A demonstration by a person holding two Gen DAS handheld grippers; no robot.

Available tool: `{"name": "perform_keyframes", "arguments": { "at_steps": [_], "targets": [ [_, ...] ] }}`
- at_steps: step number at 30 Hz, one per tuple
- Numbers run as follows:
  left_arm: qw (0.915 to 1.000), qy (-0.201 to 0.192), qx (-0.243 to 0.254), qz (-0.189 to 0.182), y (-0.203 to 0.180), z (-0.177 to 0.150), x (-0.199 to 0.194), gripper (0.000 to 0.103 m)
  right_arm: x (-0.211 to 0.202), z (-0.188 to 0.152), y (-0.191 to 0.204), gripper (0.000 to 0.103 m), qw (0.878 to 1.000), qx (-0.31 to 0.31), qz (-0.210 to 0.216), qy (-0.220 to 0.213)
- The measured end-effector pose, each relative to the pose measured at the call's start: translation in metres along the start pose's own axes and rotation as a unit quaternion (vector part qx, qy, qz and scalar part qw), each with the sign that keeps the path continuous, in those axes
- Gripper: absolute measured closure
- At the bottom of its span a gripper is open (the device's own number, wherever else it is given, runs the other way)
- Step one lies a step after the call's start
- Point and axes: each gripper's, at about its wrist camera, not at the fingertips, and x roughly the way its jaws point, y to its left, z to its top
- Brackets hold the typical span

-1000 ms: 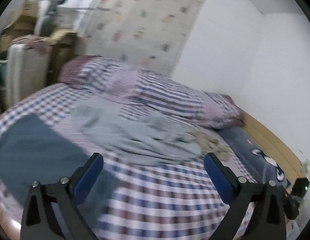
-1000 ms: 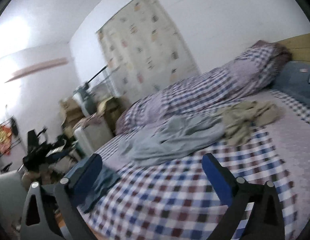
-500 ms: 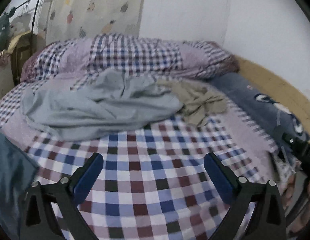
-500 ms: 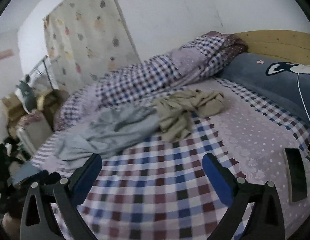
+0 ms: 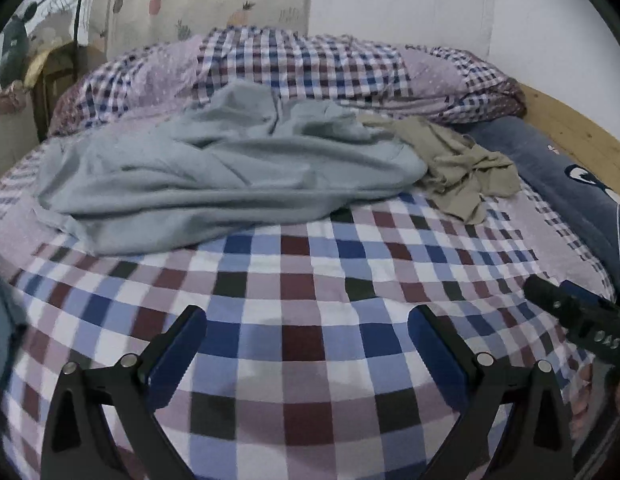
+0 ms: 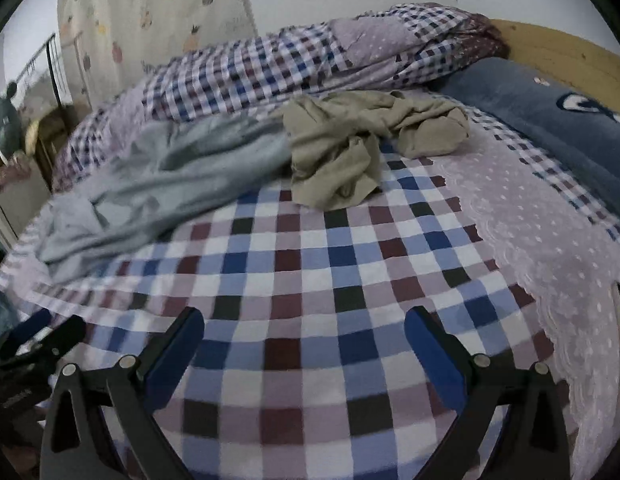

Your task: Fold clothes

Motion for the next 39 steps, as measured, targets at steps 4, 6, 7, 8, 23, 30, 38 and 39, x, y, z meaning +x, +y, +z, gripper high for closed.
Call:
{"name": "perform_keyframes", "arguments": {
  "at_steps": [4, 6, 7, 8, 23, 30, 38, 39],
  "targets": [
    [0.9994, 0.024, -0.004, 0.023, -0.002, 0.000, 0.016, 0.001, 0.021, -0.001, 0.001, 0.000, 1.000, -0.003, -0.010, 0.022],
    [0.9985, 0.043, -0.009, 0.034, -0.002, 0.001, 0.026, 0.001, 0.030, -0.002, 0.002, 0.000, 0.999, -0.001, -0.013, 0.034],
    [0.9981, 0.046, -0.006, 0.041, -0.004, 0.001, 0.029, 0.001, 0.033, -0.003, 0.003, 0.000, 0.999, -0.002, -0.012, 0.039],
    [0.9977, 0.048, 0.001, 0.048, -0.006, 0.000, 0.031, 0.001, 0.035, -0.004, 0.005, 0.000, 0.999, -0.003, -0.009, 0.045],
    [0.9961, 0.048, 0.023, 0.070, -0.010, -0.004, 0.042, 0.000, 0.054, -0.015, 0.023, 0.000, 0.996, -0.038, -0.039, 0.070],
    [0.9961, 0.049, 0.022, 0.070, -0.010, -0.005, 0.043, 0.000, 0.057, -0.014, 0.016, 0.000, 0.997, -0.019, -0.018, 0.076],
    [0.9960, 0.048, 0.022, 0.072, -0.011, -0.006, 0.042, 0.000, 0.057, -0.014, 0.018, 0.000, 0.997, -0.020, -0.020, 0.077],
    [0.9960, 0.049, 0.022, 0.072, -0.011, -0.006, 0.042, 0.000, 0.057, -0.014, 0.018, 0.000, 0.997, -0.020, -0.020, 0.077]
  ]
}}
